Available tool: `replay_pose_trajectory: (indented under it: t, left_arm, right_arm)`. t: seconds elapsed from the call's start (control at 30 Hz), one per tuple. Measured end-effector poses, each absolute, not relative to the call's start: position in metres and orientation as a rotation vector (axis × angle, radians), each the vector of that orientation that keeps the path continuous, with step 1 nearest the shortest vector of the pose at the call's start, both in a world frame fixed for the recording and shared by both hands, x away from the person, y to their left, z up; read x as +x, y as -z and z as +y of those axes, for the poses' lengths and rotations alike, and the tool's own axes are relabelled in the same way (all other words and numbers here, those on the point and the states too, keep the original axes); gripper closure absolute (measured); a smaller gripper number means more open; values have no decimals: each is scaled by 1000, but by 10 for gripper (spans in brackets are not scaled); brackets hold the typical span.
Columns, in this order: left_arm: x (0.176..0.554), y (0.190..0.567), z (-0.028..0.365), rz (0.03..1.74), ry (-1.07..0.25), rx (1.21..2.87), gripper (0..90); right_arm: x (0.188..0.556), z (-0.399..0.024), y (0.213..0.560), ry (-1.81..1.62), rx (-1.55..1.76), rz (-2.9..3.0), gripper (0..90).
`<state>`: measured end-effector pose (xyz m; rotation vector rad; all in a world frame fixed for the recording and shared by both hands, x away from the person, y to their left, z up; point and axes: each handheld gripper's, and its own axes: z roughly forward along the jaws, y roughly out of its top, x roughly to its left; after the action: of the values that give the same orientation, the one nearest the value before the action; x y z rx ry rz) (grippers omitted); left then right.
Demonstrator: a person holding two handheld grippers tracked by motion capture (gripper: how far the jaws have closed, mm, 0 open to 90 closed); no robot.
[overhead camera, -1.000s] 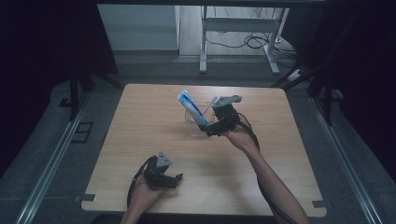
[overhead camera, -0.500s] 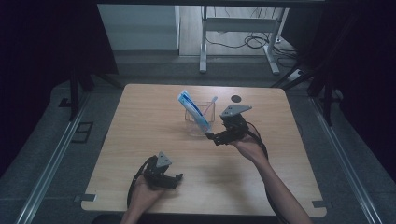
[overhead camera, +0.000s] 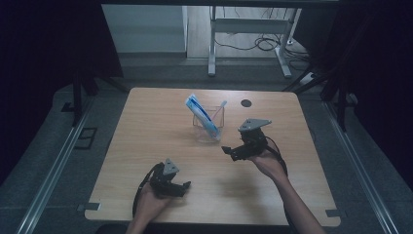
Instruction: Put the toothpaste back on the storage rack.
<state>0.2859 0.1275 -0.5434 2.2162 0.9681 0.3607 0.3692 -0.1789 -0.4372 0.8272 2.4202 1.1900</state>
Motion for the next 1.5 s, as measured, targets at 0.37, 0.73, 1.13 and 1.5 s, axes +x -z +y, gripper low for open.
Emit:
replay_pose_trajectory:
  t: [0.37,0.73,1.13,1.5]
  left_arm:
    - [286,543,128,968,-362,2215,132]
    - [286,543,127,969,-360,2216,132]
    - [286,544,127,975,-358,2210,133]
    - [286,544,127,975,-358,2209,133]
  right_arm:
    - [353,-198,456,-1171,861,2415,13]
    - [335,-214,478,-1147,886,2409,13]
    - [321,-226,510,-1108,930,2433,14]
    - [312,-235,538,-1087,974,2465,14]
